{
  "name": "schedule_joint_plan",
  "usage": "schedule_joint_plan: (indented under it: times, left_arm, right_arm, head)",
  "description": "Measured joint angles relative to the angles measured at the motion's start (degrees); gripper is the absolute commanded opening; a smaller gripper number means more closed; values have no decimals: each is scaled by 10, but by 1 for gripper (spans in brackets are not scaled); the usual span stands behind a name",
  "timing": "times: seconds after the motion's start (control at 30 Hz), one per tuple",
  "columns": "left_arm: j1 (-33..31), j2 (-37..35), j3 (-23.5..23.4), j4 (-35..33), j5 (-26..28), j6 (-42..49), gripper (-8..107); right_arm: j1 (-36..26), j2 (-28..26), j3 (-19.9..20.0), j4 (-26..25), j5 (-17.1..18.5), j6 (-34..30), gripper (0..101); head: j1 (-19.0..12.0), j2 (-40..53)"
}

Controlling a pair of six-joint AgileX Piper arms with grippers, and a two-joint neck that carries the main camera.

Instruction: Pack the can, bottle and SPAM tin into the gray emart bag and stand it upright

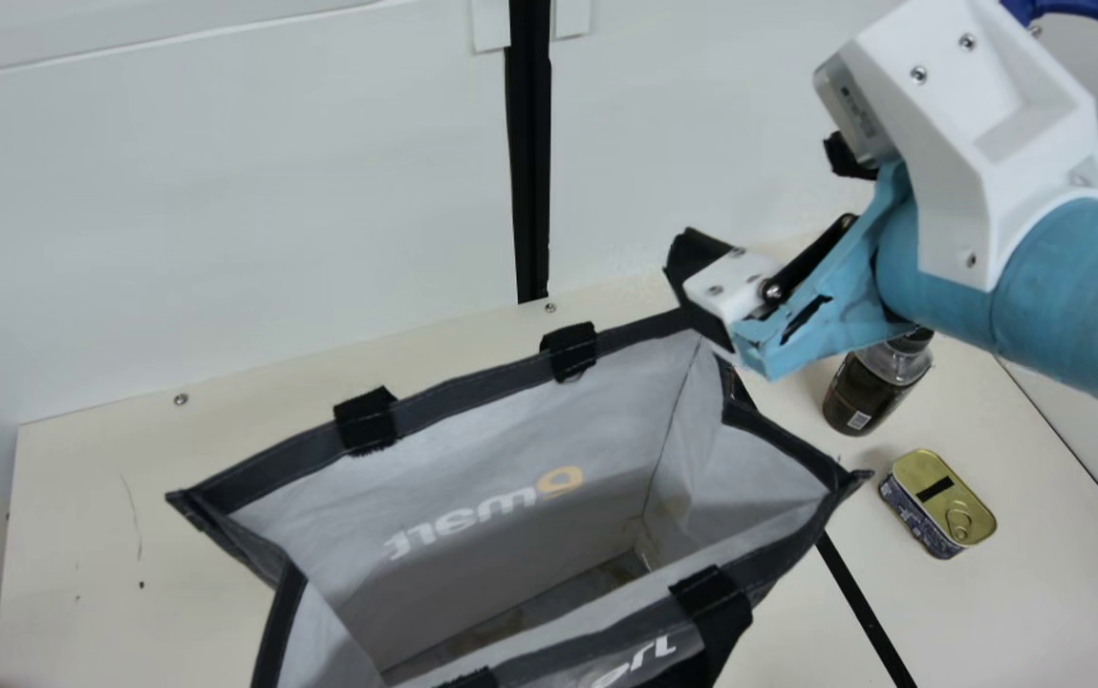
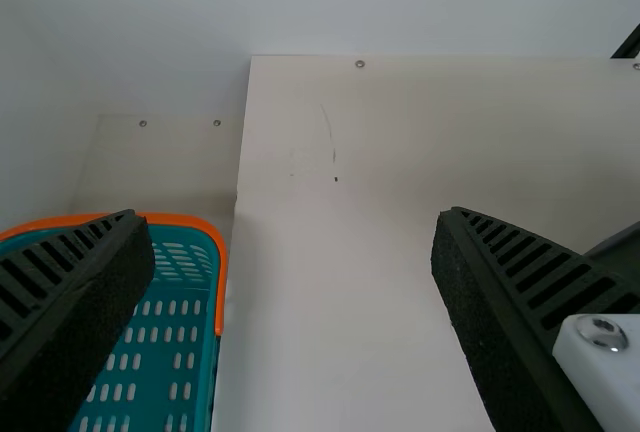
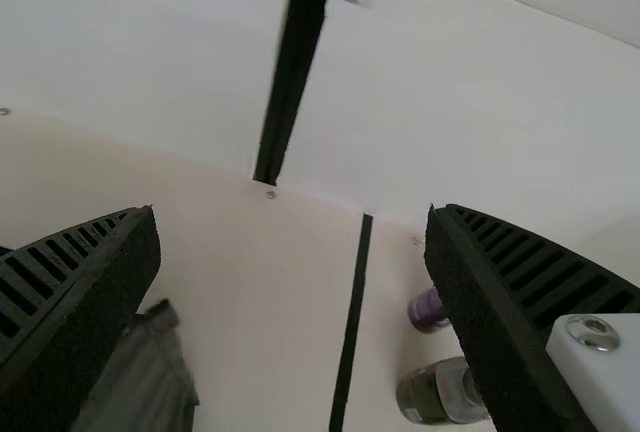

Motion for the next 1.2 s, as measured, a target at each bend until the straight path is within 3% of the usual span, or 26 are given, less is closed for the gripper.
schedule_joint_plan:
  times: [0.43, 1.2]
  left_arm:
    - [0, 0, 0, 0, 0, 0, 90]
    - [0, 0, 0, 0, 0, 0, 90]
  right_arm:
    - [-97, -14, 50, -13, 0, 10, 95]
    - [-237, -74, 200, 15, 0, 10, 95]
  head:
    - [0, -1]
    - [0, 0]
